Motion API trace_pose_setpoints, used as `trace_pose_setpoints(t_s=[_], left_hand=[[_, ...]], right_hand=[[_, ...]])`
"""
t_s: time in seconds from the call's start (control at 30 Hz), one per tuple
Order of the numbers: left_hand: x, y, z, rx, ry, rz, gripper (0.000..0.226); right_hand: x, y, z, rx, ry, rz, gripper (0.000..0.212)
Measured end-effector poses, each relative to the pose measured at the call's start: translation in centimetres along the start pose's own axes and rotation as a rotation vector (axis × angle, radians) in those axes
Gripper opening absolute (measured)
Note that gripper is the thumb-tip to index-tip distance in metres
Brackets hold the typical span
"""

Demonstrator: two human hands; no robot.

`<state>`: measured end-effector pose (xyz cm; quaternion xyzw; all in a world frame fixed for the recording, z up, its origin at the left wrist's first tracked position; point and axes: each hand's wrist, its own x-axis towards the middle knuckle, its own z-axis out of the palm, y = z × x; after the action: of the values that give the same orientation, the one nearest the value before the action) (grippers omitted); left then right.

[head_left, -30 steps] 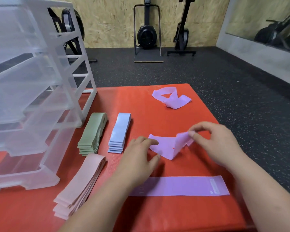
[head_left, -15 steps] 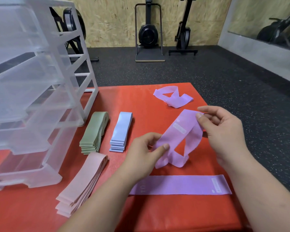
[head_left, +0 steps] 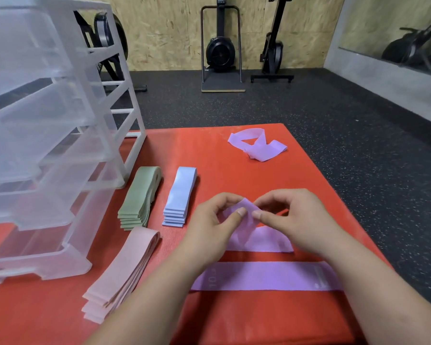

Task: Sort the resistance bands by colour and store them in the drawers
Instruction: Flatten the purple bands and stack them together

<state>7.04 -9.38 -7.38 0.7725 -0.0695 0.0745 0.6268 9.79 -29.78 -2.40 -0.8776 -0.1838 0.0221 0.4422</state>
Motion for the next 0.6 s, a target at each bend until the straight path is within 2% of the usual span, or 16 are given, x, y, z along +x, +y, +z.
trace_pose_setpoints(t_s=[0.07, 0.2, 0.37, 0.47, 0.57, 0.6], left_hand=[[-0.1, 0.3, 0.1, -0.013, -0.006, -0.001, 0.017], [0.0, 0.5, -0.1, -0.047, 0.077, -0.021, 0.016], [0.0, 1.1, -0.2, 0.019, 0.186, 0.013, 0.02], [0.1, 1.3, -0.1, 0.047, 0.231, 0.064, 0.019], [0.0, 2.0, -0.1, 0.005, 0.264, 0.115, 0.023], [0.0, 2.4, -0.2, -0.013, 0.255, 0.137, 0.025]], right_hand=[[0.0, 0.0, 0.1, -0.059, 0.04, -0.02, 0.01], [0.1, -0.5, -0.6, -0.217, 0.292, -0.139, 0.017], [-0.4, -1.8, -1.3, -0.062, 0.412, -0.136, 0.019], [-0.6, -2.2, -1.4, 0.035, 0.374, -0.119, 0.022], [-0.8, -3.1, -1.4, 0.305, 0.322, -0.145, 0.007], [-0.8, -3.5, -1.5, 0.393, 0.304, -0.154, 0.008]])
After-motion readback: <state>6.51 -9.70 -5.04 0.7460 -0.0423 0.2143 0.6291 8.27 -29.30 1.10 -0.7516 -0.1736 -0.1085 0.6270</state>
